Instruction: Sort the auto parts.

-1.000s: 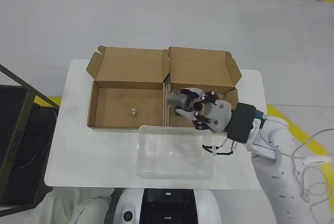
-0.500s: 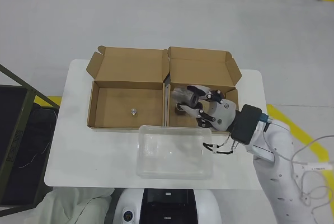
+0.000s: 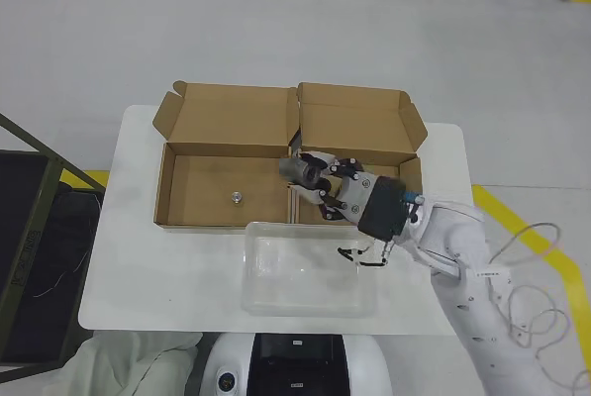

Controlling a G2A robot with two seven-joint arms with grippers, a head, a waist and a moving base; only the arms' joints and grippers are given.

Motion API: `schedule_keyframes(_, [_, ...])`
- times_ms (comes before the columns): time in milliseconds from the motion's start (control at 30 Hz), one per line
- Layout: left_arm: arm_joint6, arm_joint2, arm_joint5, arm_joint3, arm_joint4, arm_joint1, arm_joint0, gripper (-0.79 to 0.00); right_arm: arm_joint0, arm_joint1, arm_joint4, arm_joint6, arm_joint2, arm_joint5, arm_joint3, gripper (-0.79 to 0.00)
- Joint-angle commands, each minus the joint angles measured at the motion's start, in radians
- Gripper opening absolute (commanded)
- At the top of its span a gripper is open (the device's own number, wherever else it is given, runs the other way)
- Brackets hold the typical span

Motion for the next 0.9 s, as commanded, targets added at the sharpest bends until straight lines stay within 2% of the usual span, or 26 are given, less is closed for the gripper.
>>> schedule_keyframes(0, [0.000,0.000,0.000,0.000,0.000,0.000,0.000,0.000,0.033,-0.004,0.010,0.030,-0.030,0.004,0.032,-0.785])
schedule_keyframes(267, [0.000,0.000,0.000,0.000,0.000,0.000,0.000,0.000,0.179,-0.035,0.057,0.192,-0.159,0.079,0.215,-0.785])
schedule_keyframes(500, [0.000,0.000,0.000,0.000,0.000,0.000,0.000,0.000,0.307,-0.074,0.101,0.284,-0.271,0.143,0.395,-0.785])
schedule_keyframes(867, [0.000,0.000,0.000,0.000,0.000,0.000,0.000,0.000,0.450,-0.140,0.203,0.430,-0.409,0.180,0.619,-0.785])
